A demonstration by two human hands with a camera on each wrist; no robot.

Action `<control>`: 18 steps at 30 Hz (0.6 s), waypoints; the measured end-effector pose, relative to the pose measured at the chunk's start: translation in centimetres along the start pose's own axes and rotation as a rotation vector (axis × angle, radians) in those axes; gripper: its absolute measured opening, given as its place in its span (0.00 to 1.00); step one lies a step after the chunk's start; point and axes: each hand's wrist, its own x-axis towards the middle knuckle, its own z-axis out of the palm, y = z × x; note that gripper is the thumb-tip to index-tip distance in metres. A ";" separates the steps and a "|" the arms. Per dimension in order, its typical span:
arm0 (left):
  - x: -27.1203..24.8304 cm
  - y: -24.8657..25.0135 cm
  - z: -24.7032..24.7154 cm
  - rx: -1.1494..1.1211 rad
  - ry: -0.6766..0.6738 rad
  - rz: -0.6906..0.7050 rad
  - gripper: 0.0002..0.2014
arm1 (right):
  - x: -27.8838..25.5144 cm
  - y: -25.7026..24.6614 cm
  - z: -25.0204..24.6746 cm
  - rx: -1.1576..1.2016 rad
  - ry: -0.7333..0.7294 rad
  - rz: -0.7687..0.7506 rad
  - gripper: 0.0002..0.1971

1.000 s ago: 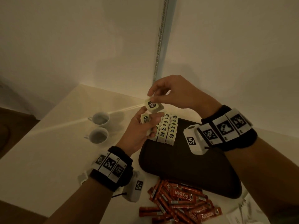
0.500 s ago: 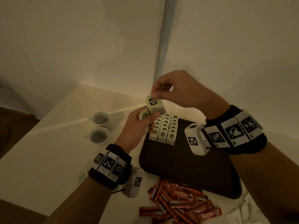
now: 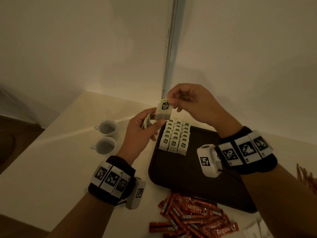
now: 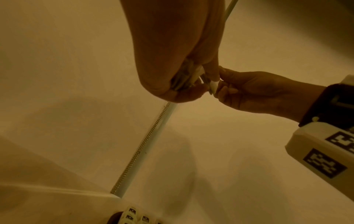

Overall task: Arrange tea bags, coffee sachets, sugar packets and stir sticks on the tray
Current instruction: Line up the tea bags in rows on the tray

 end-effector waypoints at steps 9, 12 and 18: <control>0.2 -1.8 -0.5 -0.366 0.029 -0.266 0.19 | -0.8 2.9 -0.1 -0.027 0.038 0.056 0.07; 0.7 -2.5 -1.8 -0.593 0.108 -0.415 0.15 | -1.8 6.4 1.0 -0.151 0.033 0.164 0.05; 1.3 -2.9 -3.6 -0.557 0.071 -0.455 0.22 | -3.6 14.7 6.1 -0.238 -0.159 0.491 0.07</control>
